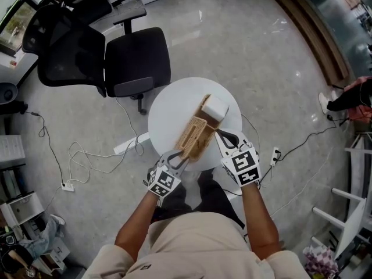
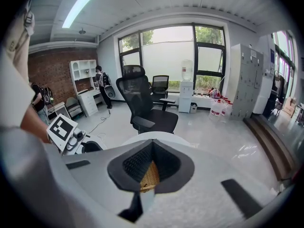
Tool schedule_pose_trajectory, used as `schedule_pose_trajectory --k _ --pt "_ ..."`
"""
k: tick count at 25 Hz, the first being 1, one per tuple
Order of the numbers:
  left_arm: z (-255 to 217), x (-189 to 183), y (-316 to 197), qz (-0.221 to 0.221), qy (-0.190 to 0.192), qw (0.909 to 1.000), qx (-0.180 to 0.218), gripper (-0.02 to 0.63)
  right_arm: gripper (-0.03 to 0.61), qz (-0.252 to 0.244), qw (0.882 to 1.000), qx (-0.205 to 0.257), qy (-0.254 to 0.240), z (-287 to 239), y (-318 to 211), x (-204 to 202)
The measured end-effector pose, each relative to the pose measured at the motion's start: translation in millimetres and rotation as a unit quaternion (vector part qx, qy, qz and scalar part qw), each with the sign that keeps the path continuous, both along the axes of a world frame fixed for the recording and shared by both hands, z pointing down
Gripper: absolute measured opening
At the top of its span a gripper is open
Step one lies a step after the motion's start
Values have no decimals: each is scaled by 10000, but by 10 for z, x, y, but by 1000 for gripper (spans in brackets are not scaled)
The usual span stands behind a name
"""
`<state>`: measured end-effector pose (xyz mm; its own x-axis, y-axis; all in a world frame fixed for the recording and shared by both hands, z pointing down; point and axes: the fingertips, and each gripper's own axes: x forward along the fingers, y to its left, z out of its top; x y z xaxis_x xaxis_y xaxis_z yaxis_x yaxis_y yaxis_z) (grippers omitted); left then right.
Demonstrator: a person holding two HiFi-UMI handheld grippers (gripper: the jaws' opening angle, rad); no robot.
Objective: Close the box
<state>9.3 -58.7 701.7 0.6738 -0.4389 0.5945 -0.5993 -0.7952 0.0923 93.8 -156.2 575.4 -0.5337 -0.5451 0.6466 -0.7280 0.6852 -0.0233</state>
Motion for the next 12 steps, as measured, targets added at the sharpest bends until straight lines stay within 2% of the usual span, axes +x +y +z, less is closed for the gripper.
schedule_pose_trajectory --k 12 --pt "124 123 19 472 -205 9986 71 131 -6 -50 9999 -114 -55 95 -71 -125"
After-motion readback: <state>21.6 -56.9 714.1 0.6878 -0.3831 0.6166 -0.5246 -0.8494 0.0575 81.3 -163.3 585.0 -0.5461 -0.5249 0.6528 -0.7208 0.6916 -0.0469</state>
